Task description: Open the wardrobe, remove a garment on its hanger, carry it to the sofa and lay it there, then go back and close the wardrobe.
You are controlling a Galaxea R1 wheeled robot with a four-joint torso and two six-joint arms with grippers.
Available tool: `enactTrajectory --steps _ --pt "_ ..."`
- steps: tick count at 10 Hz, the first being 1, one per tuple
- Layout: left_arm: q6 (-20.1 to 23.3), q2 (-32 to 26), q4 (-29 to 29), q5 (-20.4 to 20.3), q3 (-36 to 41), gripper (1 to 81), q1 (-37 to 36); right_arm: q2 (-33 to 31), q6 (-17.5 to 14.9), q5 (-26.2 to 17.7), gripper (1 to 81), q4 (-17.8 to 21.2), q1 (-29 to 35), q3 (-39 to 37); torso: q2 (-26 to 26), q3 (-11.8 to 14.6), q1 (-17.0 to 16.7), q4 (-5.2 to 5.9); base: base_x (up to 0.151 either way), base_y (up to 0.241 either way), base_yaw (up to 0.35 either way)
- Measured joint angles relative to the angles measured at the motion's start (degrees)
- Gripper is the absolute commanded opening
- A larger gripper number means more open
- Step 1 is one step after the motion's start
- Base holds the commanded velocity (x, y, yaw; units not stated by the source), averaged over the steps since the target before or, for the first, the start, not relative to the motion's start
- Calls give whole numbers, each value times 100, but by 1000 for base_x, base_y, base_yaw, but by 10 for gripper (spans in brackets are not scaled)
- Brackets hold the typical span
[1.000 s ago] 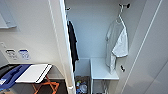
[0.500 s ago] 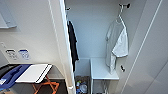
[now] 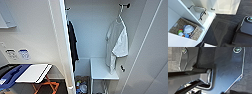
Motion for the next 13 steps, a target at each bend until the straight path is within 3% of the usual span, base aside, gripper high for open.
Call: enactTrajectory --steps 3,6,9,13 --pt "-104 2 -11 -41 30 811 -2 33 -24 0 811 -2 2 6 2 0 0 0 0 0 0" --pt "-584 2 -215 -305 24 811 -2 44 -26 2 811 -2 0 13 2 0 0 0 0 0 0" --pt "-986 9 -1701 -851 26 811 20 41 -26 2 811 0 2 48 2 -2 0 0 0 0 0" --pt "-1152 68 -4063 -1640 83 811 122 29 -33 5 811 0 -1 80 2 -2 0 0 0 0 0"
